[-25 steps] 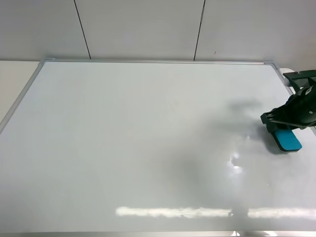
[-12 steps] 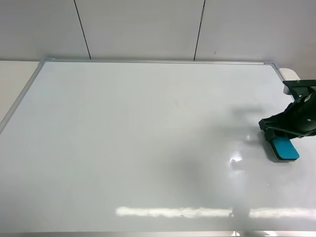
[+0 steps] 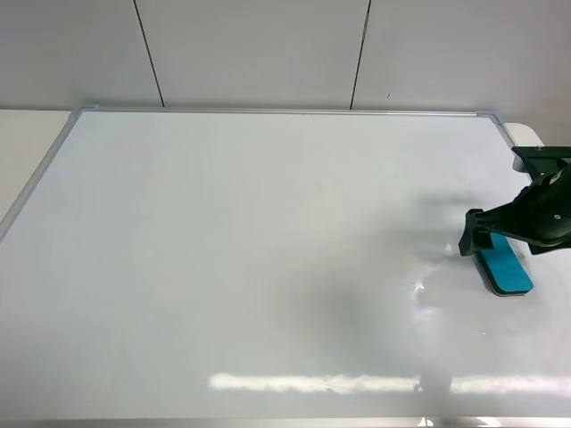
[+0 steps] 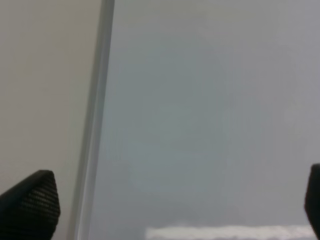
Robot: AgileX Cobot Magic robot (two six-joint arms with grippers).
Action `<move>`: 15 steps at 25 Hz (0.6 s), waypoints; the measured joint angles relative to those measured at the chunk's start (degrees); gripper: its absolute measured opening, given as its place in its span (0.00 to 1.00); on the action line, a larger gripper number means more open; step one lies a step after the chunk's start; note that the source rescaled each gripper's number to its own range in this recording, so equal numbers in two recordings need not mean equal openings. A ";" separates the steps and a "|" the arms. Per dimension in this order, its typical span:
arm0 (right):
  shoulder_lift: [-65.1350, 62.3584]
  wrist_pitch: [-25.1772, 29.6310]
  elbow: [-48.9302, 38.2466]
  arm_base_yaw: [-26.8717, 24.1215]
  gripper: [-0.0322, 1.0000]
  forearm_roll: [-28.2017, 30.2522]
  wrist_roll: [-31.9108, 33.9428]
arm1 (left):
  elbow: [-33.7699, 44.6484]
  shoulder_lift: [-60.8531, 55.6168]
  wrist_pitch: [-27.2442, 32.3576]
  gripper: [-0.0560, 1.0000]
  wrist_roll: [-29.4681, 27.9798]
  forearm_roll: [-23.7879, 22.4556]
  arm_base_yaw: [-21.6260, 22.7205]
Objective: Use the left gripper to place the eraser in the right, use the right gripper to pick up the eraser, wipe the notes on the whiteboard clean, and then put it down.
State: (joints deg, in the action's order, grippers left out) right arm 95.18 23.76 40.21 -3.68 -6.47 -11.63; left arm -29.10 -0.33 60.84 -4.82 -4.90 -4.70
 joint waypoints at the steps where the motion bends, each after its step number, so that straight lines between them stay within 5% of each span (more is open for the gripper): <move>1: -0.05 0.05 0.00 0.00 0.99 0.00 0.00 | 0.00 0.00 0.00 1.00 0.00 0.00 0.00; 15: -6.06 1.90 0.00 0.00 1.00 -0.40 0.00 | 0.00 0.00 0.00 1.00 0.00 0.00 0.00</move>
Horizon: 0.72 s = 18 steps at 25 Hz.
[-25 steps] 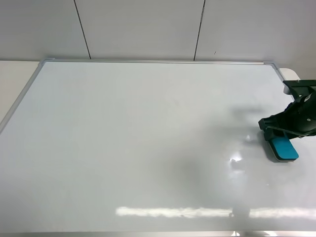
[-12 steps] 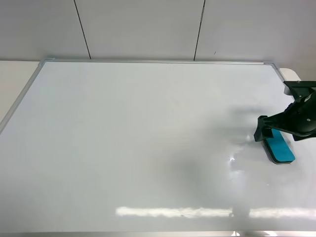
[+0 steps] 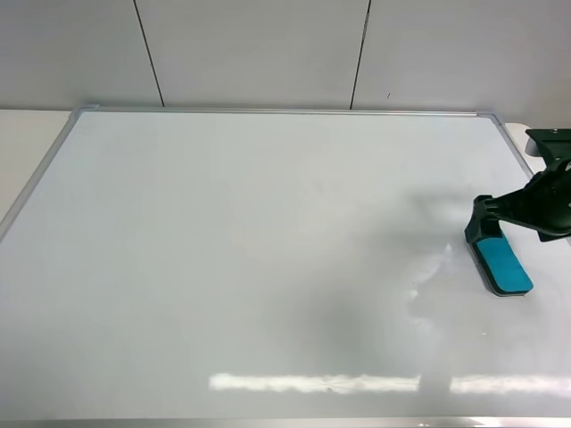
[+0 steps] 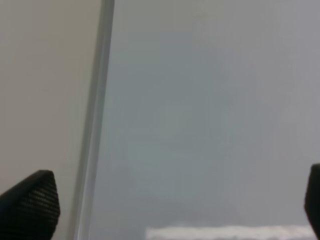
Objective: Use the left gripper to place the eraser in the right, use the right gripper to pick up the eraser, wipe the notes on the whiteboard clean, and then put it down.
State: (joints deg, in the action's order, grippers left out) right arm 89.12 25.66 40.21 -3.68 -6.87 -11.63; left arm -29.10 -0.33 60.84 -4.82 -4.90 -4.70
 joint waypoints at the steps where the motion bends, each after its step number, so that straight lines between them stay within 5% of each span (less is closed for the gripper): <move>1: -0.81 0.07 0.00 0.00 1.00 -0.21 0.00 | 0.00 0.00 0.00 1.00 0.00 0.00 0.00; 18: -47.72 3.94 -0.04 0.00 1.00 -3.47 0.02 | 0.00 0.00 0.00 1.00 0.00 0.00 0.00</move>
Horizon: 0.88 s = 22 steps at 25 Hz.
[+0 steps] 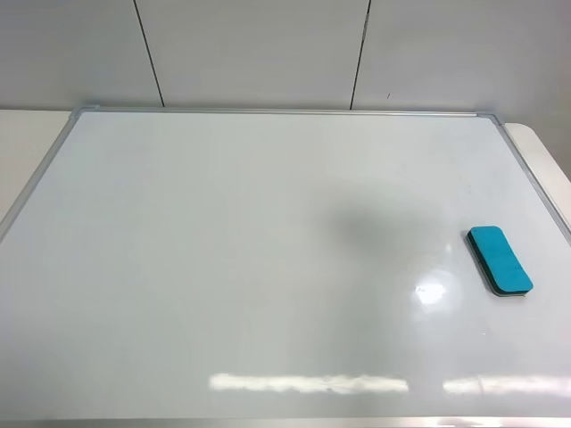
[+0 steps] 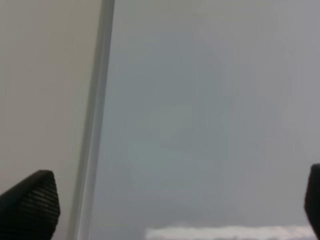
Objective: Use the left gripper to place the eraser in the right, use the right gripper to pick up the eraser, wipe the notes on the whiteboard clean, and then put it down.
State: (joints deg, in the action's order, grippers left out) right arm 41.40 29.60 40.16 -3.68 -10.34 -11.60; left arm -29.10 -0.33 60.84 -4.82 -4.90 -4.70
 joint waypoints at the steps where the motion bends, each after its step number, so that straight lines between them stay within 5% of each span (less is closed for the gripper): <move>1: -3.30 0.58 0.00 0.00 1.00 -0.01 0.00 | 0.00 0.00 0.00 1.00 0.00 0.00 0.00; 10: -24.28 6.70 0.00 0.00 1.00 -5.15 0.34 | 0.00 0.00 0.00 1.00 0.00 0.00 0.00; 19: -26.57 31.57 -0.16 0.00 1.00 -4.76 0.41 | 0.00 0.00 0.00 1.00 0.00 0.00 0.00; 22: -26.84 36.01 -0.47 0.00 1.00 -1.47 0.46 | 0.00 0.00 0.00 1.00 0.00 0.00 0.00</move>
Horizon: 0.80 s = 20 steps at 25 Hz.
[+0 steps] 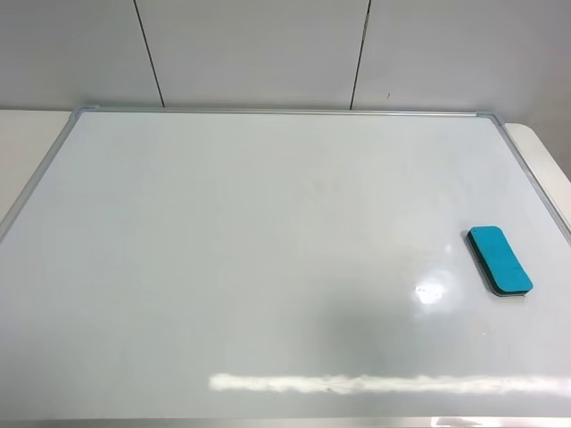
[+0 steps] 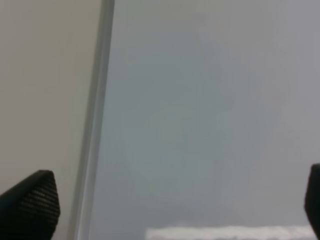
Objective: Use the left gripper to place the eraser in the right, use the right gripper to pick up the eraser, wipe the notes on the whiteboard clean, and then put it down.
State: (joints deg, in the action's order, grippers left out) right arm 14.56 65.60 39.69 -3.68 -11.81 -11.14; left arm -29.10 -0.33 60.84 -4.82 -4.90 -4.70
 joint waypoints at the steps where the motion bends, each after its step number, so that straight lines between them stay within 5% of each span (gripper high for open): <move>1: -0.66 0.24 -0.55 0.00 1.00 1.13 0.10 | 0.00 0.00 0.00 1.00 0.00 0.00 0.00; 8: -14.34 -0.45 -8.15 0.75 1.00 6.48 4.07 | 0.00 0.00 0.00 1.00 0.00 0.00 0.00; 20: -14.69 -0.71 -9.03 3.25 1.00 12.45 7.75 | 0.00 0.00 0.00 1.00 0.00 0.00 0.00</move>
State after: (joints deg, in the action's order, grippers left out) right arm -0.13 64.89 30.66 -0.43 0.64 -3.39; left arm -29.10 -0.33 60.84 -4.82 -4.90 -4.70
